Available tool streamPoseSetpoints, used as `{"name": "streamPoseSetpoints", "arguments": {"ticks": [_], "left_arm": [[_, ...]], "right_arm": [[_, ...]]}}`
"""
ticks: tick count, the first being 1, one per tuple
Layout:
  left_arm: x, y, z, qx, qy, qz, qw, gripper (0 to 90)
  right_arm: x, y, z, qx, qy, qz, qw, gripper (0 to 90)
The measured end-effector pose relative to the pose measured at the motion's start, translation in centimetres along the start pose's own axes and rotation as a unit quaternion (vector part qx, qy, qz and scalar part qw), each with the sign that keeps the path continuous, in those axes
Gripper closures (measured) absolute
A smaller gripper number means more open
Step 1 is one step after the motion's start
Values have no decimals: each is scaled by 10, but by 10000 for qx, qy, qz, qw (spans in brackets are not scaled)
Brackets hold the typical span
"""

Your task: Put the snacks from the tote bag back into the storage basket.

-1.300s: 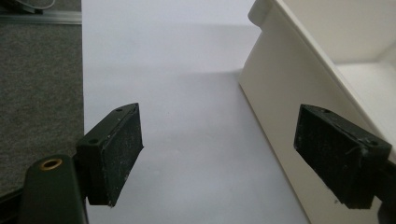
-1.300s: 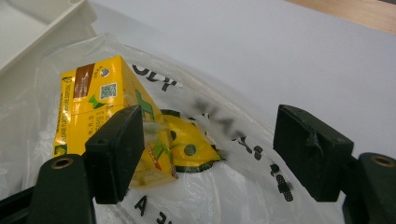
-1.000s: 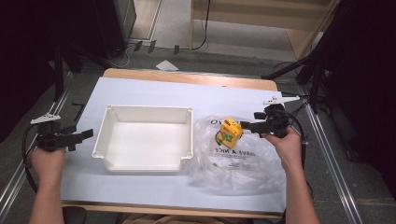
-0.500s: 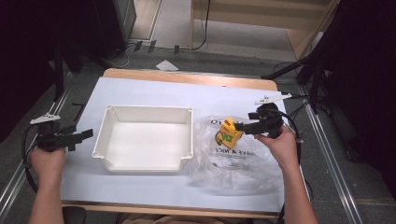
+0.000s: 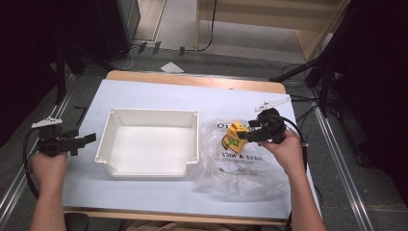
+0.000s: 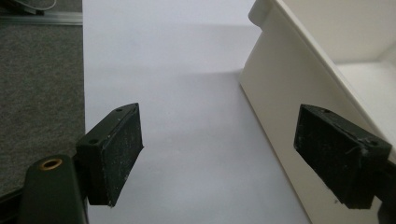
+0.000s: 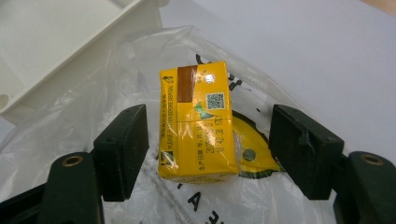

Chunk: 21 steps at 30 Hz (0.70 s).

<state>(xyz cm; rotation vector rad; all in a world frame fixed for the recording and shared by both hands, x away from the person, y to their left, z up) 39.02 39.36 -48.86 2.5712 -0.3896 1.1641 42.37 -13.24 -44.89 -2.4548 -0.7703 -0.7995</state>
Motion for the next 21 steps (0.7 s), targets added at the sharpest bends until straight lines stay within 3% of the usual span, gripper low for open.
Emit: {"name": "streamPoseSetpoints", "arguments": {"ticks": [8, 21], "left_arm": [[0, 0, 0, 3, -2, -1, 10000, 165], [0, 0, 0, -3, -3, -3, 10000, 165]], "right_arm": [[-2, -4, 6, -96, -112, -165, 9998, 320], [-6, -6, 17, -234, -293, -228, 9990, 377]]}}
Point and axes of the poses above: each handheld gripper's, and its own axes: z roughly forward along the jaws, x roughly out of its top, y roughly to its right, the point moved 10 cm from there along z, roughly forward along the jaws, and after that the axes turned 7 degrees about z, right-handed, at the moved point
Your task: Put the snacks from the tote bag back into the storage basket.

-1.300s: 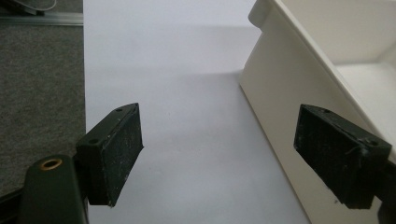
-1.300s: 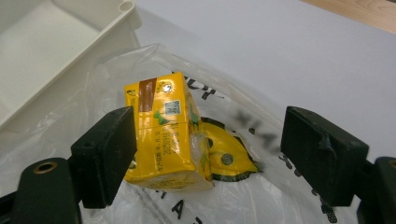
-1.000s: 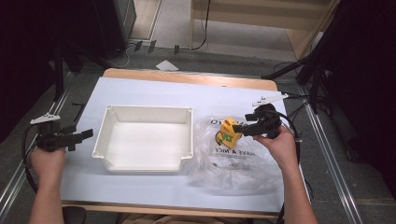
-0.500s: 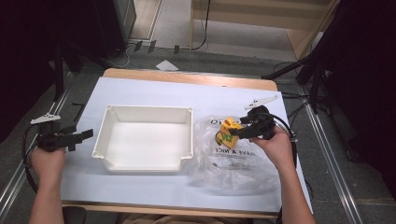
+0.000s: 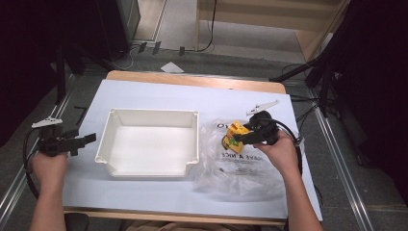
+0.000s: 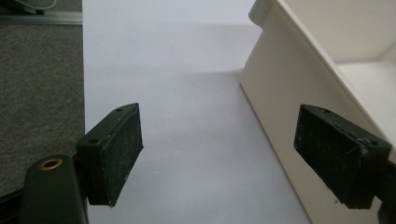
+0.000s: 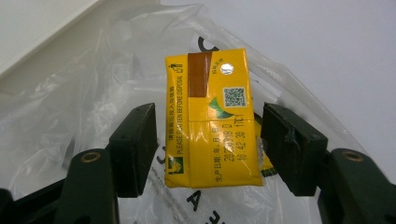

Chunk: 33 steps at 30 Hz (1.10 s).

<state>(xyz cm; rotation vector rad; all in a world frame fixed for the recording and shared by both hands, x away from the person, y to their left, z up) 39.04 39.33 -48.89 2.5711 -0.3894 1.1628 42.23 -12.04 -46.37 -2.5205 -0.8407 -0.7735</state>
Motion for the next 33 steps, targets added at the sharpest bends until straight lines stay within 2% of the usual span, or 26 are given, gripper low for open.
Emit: {"name": "streamPoseSetpoints", "arguments": {"ticks": [2, 12, 24, 29, 33], "left_arm": [[0, 0, 0, 2, 5, -5, 10000, 165], [0, 0, 1, 5, 2, 7, 10000, 165], [0, 1, 1, -5, -17, 22, 10000, 165], [0, 1, 1, -6, -16, 30, 10000, 165], [0, 1, 2, 1, -22, 39, 10000, 165]], "right_arm": [[-3, 0, 4, -73, -112, -20, 9999, 378], [-6, -1, 14, -152, -270, 29, 9995, 433], [-8, 3, 25, -280, -407, -53, 9988, 485], [-8, 3, 28, -370, -464, -165, 9981, 494], [-8, 3, 28, -350, -436, -143, 9983, 506]]}}
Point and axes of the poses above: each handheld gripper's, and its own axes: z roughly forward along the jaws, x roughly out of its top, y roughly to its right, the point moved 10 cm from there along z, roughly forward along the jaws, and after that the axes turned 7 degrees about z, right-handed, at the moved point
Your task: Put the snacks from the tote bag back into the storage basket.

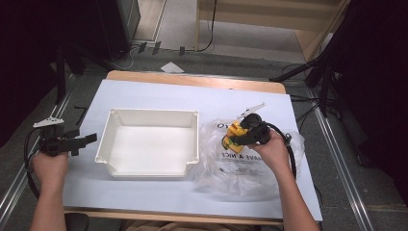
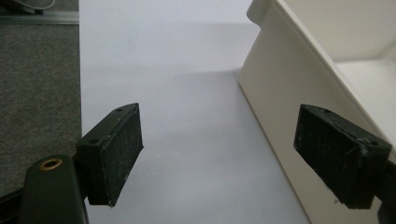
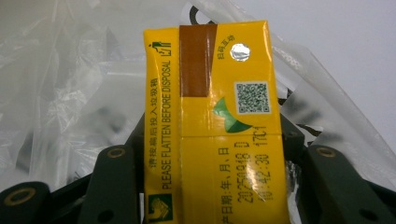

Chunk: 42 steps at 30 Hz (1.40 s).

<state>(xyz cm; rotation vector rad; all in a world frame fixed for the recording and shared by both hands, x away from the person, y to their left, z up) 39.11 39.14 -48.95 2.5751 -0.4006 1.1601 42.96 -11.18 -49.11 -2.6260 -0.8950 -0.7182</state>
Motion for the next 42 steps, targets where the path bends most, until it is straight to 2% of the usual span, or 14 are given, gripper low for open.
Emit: {"name": "streamPoseSetpoints", "arguments": {"ticks": [12, 16, 19, 25, 28, 36, 42], "left_arm": [[1, -1, -1, 29, 38, 3, 10000, 165], [1, -1, -1, 25, 43, -4, 10000, 165], [1, -1, -1, 16, 36, -4, 10000, 165], [1, -1, -1, 16, 29, 0, 10000, 165], [0, -1, -1, 13, 25, -1, 10000, 165], [0, -2, -3, 2, 53, -39, 10000, 165], [-2, -2, -4, 13, 41, -43, 10000, 165]], "right_arm": [[1, 1, -1, 46, 76, -65, 9999, 516], [3, 1, -4, -7, 141, -94, 9999, 517], [4, 1, -7, 91, 180, -77, 9998, 517], [5, 1, -13, 110, 204, -95, 9997, 517], [5, -2, -16, 201, 195, -119, 9995, 517], [7, -4, -24, 161, 218, -242, 9993, 517], [9, -9, -30, 270, 196, -315, 9989, 517]]}}
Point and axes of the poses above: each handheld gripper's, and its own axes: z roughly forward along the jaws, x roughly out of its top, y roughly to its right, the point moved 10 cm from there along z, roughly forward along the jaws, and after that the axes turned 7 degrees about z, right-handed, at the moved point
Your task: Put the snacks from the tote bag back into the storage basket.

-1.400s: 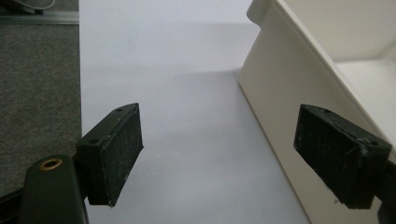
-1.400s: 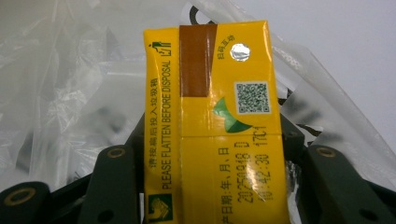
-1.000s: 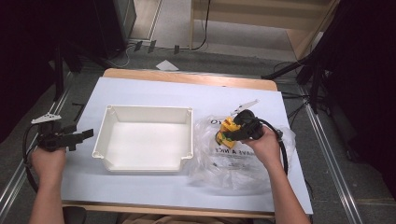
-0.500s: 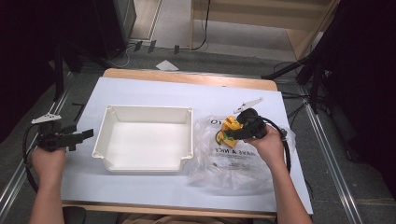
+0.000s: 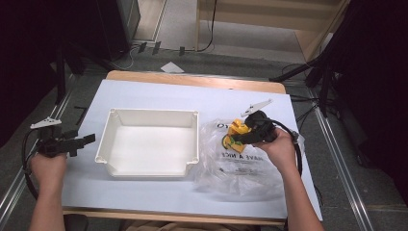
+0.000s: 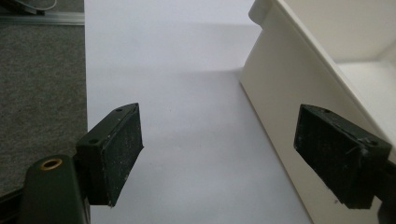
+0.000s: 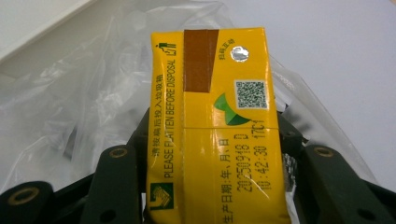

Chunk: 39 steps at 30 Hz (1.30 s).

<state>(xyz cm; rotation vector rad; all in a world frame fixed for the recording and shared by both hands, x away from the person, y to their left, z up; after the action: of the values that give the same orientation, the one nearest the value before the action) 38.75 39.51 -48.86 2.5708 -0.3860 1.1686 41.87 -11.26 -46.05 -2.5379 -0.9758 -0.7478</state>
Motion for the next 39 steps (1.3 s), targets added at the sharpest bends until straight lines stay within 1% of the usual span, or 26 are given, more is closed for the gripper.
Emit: {"name": "streamPoseSetpoints", "arguments": {"ticks": [4, 7, 9, 10, 11, 13, 16, 21, 29, 35, 39], "left_arm": [[-2, 0, -1, 0, -30, -3, 10000, 165], [-2, -1, -4, 38, 23, -8, 10000, 165], [-2, -2, -5, 56, 55, -29, 10000, 164], [-2, -2, -5, 50, 58, -29, 10000, 165], [-3, -2, -5, 53, 34, -17, 10000, 165], [-3, -2, -6, 64, 26, -18, 10000, 165], [-4, -2, -6, 70, 17, -24, 10000, 165], [-5, -2, -5, 51, -15, -20, 10000, 165], [-5, -1, -4, 41, -39, -17, 10000, 165], [-5, -1, -3, 28, -49, -2, 10000, 165], [-5, -1, -3, 31, -47, 1, 10000, 165]], "right_arm": [[4, -5, -2, 75, 48, -50, 9999, 517], [7, -10, -4, 192, 78, -74, 9998, 517], [10, -12, -4, 217, 99, -146, 9996, 517], [10, -14, -5, 217, 89, -170, 9996, 517], [11, -15, -5, 212, 82, -145, 9996, 517], [12, -18, -5, 249, 78, -236, 9994, 518], [13, -21, -4, 281, 52, -246, 9993, 517], [17, -27, -4, 374, 40, -339, 9987, 517], [25, -39, -9, 606, 156, -496, 9968, 518], [29, -45, -11, 672, 198, -663, 9953, 518], [31, -50, -12, 733, 215, -701, 9946, 518]]}}
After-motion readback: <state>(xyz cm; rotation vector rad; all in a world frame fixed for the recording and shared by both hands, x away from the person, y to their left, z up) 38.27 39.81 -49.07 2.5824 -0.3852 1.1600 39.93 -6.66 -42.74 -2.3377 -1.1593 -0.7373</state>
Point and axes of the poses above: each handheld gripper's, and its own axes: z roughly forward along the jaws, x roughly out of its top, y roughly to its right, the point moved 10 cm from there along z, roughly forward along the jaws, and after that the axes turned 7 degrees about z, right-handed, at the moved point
